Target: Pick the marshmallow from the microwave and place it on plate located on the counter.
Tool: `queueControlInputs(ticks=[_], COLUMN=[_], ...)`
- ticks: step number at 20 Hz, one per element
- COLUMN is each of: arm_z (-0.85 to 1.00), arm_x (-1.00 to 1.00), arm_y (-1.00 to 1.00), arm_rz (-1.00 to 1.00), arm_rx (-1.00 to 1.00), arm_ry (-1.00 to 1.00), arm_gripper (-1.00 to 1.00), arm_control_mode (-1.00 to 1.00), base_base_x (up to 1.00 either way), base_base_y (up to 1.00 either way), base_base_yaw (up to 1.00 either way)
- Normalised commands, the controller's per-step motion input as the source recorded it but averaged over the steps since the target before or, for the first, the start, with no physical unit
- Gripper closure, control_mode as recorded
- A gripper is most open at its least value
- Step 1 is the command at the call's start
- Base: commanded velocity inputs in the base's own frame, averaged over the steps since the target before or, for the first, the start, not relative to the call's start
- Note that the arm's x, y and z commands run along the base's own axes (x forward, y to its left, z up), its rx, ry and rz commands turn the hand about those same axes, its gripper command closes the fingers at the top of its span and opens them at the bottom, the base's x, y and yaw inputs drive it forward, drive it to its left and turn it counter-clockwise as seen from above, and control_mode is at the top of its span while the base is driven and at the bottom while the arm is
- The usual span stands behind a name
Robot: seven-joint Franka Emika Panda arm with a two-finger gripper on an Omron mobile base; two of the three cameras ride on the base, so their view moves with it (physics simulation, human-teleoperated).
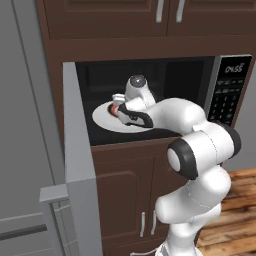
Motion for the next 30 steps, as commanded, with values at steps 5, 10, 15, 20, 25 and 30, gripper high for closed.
queueControlInputs(ticks=[5,10,15,20,25,30], arm_z=[-0.20,-0.28,-0.03,-0.02,-0.31,-0.20], arm_x=[0.06,0.15,0.11,0.02,0.00,-0.01], arm_y=[-0.02,0.00,0.00,0.00,0.06,0.04], arm_rz=[0.00,0.00,0.00,0.00,0.00,0.00], arm_rx=[0.00,0.00,0.00,0.00,-0.02,-0.01], arm_ry=[0.00,0.00,0.00,0.00,0.00,0.00], arm_gripper=[-1.00,-1.00,1.00,1.00,1.00,1.00], arm_control_mode=[-1.00,-1.00,-1.00,-1.00,-1.00,-1.00], base_base_x=[0.00,0.00,0.00,0.00,0.00,0.00], base_base_y=[0.00,0.00,0.00,0.00,0.00,0.00], base_base_yaw=[0.00,0.00,0.00,0.00,0.00,0.00])
